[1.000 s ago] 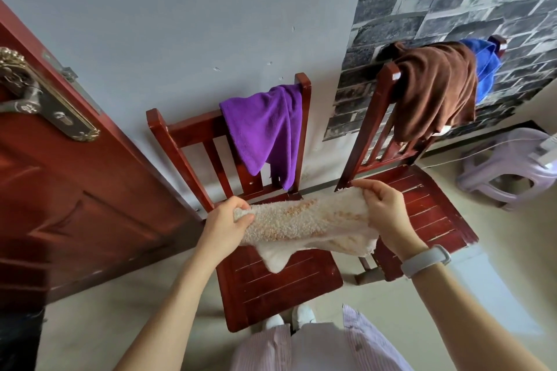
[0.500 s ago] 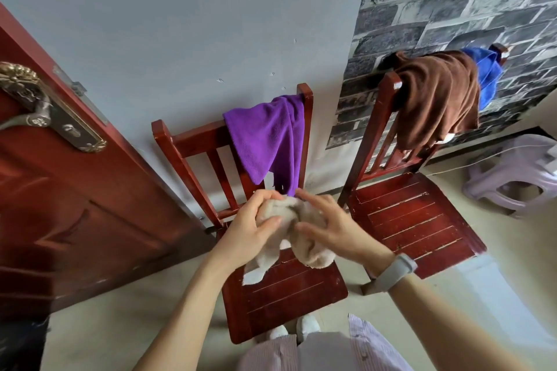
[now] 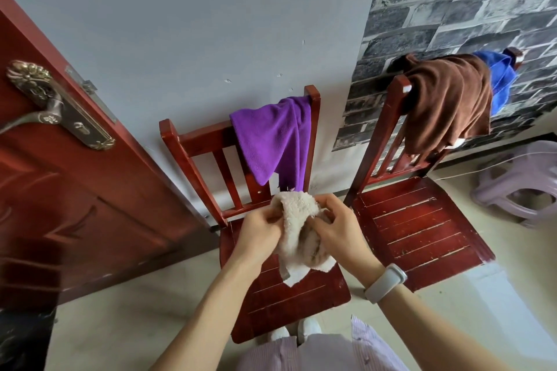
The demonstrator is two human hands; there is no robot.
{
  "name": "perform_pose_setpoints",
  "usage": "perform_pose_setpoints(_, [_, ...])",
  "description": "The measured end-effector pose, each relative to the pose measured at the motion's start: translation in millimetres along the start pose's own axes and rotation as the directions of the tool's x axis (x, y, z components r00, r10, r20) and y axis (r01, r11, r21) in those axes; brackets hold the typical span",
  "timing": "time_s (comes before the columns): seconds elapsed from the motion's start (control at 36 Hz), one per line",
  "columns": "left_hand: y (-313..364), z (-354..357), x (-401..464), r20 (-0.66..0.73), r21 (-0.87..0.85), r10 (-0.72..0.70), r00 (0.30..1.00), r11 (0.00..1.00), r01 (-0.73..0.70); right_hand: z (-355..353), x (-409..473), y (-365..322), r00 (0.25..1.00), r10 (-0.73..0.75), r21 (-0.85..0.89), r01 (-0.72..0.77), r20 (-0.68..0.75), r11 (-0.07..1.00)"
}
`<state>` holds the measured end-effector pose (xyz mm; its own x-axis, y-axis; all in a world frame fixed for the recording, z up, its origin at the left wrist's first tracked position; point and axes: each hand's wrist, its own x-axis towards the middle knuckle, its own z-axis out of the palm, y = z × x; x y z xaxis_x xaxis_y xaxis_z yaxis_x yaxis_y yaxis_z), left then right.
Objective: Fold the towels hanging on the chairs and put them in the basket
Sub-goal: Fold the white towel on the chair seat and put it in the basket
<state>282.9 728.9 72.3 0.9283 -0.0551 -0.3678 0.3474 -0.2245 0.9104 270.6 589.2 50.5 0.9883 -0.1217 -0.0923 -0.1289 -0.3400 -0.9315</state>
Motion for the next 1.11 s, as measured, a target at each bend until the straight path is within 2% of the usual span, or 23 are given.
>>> perform_pose_setpoints(0.06, [-0.6,-7.2,2.3,-0.048,0.060,0.004,0.999,0.998,-0.001,-6.0,0.6,3.7,1.000,-0.014,-0.040,0.015,0.015,0.999])
perform_pose_setpoints(0.14, [-4.9,-24.7,5.4,-0.128,0.201,0.097,0.987,0.977,-0.070,-19.3,2.7,9.2,0.999,-0.039,-0.106,0.037,-0.017,0.994])
perform_pose_setpoints(0.22, [-9.6,-39.0,7.0,-0.207,0.233,0.160,0.965,0.966,-0.111,-30.7,7.0,17.5,0.996,-0.051,-0.194,0.037,-0.067,0.980])
perform_pose_setpoints(0.31, [-11.6,-37.2,6.4,-0.216,0.293,0.205,0.955,0.946,-0.136,-31.8,9.3,25.0,0.998,-0.061,-0.320,0.063,0.017,0.945])
perform_pose_setpoints(0.42, [-13.9,-32.0,7.2,-0.249,0.259,0.207,0.946,0.955,-0.141,-28.1,9.6,29.3,0.986,0.029,-0.404,0.041,0.164,0.914])
perform_pose_setpoints(0.53, [-16.9,-42.1,13.7,-0.306,0.179,0.216,0.927,0.970,-0.167,-40.0,12.6,38.5,0.925,0.275,-0.449,-0.136,0.261,0.883])
perform_pose_setpoints(0.58, [-18.8,-50.9,16.1,-0.302,0.126,0.201,0.932,0.977,-0.170,-48.5,13.6,48.9,0.902,0.341,-0.529,-0.161,0.263,0.833])
perform_pose_setpoints(0.64, [-21.9,-61.3,17.5,-0.294,0.121,0.188,0.937,0.980,-0.159,-55.8,13.9,59.0,0.934,0.306,-0.556,-0.157,0.185,0.816])
perform_pose_setpoints(0.72, [-26.8,-75.6,20.7,-0.304,0.147,0.157,0.940,0.982,-0.116,-66.1,14.7,65.5,0.969,0.249,-0.487,-0.217,0.001,0.846])
perform_pose_setpoints(0.81, [-33.6,-85.7,25.0,-0.253,0.089,0.018,0.967,0.996,0.004,-71.7,17.3,67.3,0.954,0.252,-0.301,-0.291,-0.160,0.908])
perform_pose_setpoints(0.89, [-38.8,-92.4,27.2,-0.235,-0.032,-0.079,0.969,0.997,0.074,-74.5,19.3,63.0,0.945,0.267,0.016,-0.269,-0.188,0.963])
perform_pose_setpoints(0.97, [-32.5,-92.4,23.9,-0.228,-0.125,-0.072,0.971,0.991,0.044,-81.4,22.8,57.7,0.940,0.306,0.254,-0.263,-0.148,0.931])
perform_pose_setpoints(1.03, [-29.8,-91.1,21.8,-0.206,-0.063,-0.015,0.978,0.998,0.003,-86.9,25.7,58.5,0.947,0.293,0.278,-0.249,-0.132,0.928])
perform_pose_setpoints(1.11, [-33.5,-94.0,24.2,-0.205,0.275,0.080,0.975,0.961,-0.022,-94.0,27.5,58.3,0.975,0.209,0.088,-0.202,-0.081,0.975])
